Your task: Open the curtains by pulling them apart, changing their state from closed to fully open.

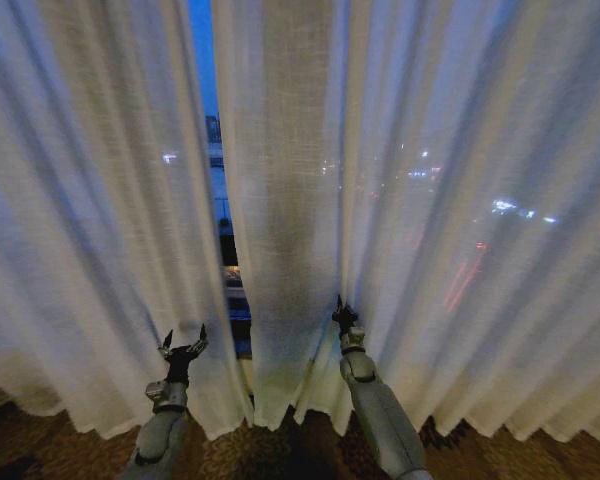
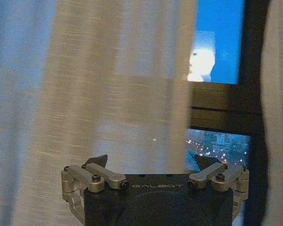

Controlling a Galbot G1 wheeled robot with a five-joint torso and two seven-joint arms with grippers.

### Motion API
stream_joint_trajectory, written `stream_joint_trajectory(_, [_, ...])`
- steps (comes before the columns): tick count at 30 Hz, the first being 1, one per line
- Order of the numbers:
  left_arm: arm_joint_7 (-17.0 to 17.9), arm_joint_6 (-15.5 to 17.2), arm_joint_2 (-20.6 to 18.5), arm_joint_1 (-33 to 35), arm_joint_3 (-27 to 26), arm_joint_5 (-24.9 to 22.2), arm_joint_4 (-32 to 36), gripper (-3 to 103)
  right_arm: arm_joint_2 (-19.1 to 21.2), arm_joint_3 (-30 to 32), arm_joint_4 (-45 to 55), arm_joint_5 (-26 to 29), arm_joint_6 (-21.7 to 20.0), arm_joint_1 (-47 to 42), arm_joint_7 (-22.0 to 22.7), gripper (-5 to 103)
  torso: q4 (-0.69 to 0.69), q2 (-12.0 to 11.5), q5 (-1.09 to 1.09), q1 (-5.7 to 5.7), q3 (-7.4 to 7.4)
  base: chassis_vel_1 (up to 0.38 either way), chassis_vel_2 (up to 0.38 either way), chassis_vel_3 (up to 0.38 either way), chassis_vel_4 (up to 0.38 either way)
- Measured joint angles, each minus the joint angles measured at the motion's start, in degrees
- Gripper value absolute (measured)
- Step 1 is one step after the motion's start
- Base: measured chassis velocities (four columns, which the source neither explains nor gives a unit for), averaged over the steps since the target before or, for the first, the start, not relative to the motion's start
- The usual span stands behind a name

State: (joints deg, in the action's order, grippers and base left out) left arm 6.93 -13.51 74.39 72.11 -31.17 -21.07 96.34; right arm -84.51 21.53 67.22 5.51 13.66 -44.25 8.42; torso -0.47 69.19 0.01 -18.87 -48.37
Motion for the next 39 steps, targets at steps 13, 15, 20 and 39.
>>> stream_joint_trajectory(13, [0.0,0.0,0.0,0.0,0.0,0.0,0.0,100,0.5,0.1,0.2,0.5,0.0,-0.2,-0.1,0,0.01,0.0,0.0,-0.02,-0.01,-0.352,-0.342,0.354,0.341])
stream_joint_trajectory(15, [0.0,0.0,0.0,0.0,0.0,0.0,0.0,100,0.6,0.1,0.2,0.5,0.0,-0.2,-0.1,0,0.0,0.0,0.0,-0.02,-0.01,-0.363,-0.375,0.377,0.364])
stream_joint_trajectory(20, [0.0,0.0,0.0,0.0,0.0,0.0,0.0,100,0.8,0.2,0.7,1.2,-0.2,-0.5,-0.1,0,0.01,0.0,-0.02,0.0,0.0,-0.361,-0.374,0.35,0.371])
stream_joint_trajectory(39, [0.0,0.0,0.0,0.0,0.0,0.0,0.0,100,2.1,0.8,0.9,3.0,-0.4,-0.8,-0.2,0,0.0,0.0,-0.01,-0.01,-0.01,-0.352,-0.354,0.345,0.349])
